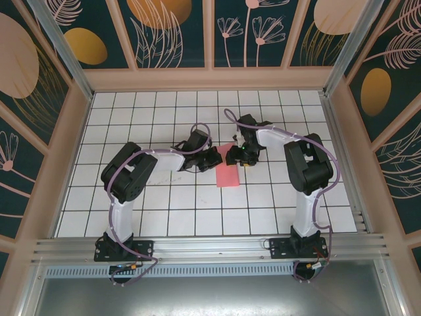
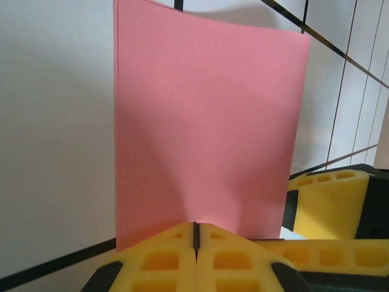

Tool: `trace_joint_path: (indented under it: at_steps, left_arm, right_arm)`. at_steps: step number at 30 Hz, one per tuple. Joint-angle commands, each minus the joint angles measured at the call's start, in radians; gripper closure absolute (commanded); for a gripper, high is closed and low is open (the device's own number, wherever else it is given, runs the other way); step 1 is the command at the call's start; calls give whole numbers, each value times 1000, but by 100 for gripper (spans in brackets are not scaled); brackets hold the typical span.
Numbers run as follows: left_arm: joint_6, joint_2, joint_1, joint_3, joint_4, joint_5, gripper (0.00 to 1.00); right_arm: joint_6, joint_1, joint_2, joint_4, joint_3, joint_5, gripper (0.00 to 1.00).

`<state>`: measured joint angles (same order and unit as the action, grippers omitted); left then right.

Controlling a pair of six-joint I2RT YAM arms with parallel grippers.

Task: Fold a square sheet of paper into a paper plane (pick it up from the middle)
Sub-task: Hold the square sheet of paper at the center of the table.

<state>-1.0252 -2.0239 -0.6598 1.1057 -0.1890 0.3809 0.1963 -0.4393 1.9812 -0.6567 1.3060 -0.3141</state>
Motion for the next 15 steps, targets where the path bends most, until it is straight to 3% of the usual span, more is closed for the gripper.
trace_joint_path:
  at_steps: [1, 15]
  left_arm:
    - [13, -29, -4, 10, 33, -7, 100]
    - [26, -45, -4, -38, 49, -24, 100]
  right_arm:
    - [3, 22, 110, 65, -72, 152, 38]
    - [41, 27, 40, 98, -47, 132, 35]
